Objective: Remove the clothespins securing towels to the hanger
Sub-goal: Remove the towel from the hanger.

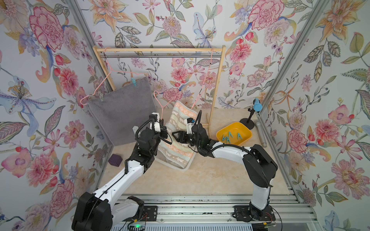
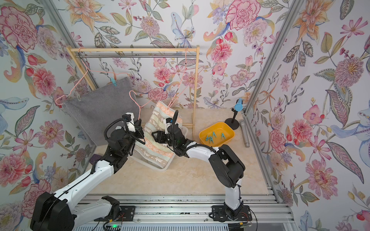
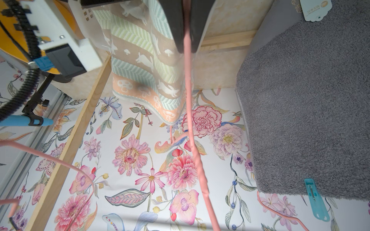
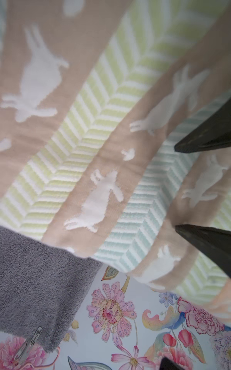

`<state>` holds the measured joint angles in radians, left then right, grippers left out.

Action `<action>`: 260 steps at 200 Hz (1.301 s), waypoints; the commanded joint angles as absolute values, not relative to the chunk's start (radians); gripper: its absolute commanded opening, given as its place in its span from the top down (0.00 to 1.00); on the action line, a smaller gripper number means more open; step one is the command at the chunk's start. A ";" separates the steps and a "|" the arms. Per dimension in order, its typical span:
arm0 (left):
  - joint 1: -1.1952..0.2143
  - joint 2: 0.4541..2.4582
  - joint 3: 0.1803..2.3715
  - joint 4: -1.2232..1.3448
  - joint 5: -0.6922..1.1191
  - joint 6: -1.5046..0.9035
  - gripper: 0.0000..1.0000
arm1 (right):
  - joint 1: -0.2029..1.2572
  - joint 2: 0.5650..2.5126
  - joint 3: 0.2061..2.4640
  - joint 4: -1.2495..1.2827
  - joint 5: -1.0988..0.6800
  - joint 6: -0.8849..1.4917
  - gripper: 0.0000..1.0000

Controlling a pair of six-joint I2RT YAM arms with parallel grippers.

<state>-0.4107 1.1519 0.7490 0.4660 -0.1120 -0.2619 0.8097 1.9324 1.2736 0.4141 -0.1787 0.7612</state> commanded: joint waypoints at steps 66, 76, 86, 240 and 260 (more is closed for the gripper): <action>-0.417 1.123 0.776 0.510 -0.117 -0.248 1.00 | 0.817 2.013 1.384 0.009 -0.142 0.765 0.41; -0.419 1.124 0.779 0.510 -0.117 -0.246 1.00 | 0.818 2.013 1.380 -0.017 -0.143 0.769 0.41; -0.419 1.124 0.785 0.510 -0.117 -0.245 1.00 | 0.818 2.014 1.380 -0.039 -0.138 0.770 0.42; -0.420 1.174 0.902 0.520 -0.091 -0.225 1.00 | 0.829 2.121 1.481 -0.248 -0.090 0.764 0.40; -0.425 1.178 0.899 0.523 -0.091 -0.228 1.00 | 0.827 2.116 1.476 -0.249 -0.093 0.765 0.40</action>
<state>-0.4145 1.1614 0.8734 0.4862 -0.1085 -0.2420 0.8234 2.0892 1.4937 -0.1452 -0.1120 0.7639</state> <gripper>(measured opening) 0.066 0.598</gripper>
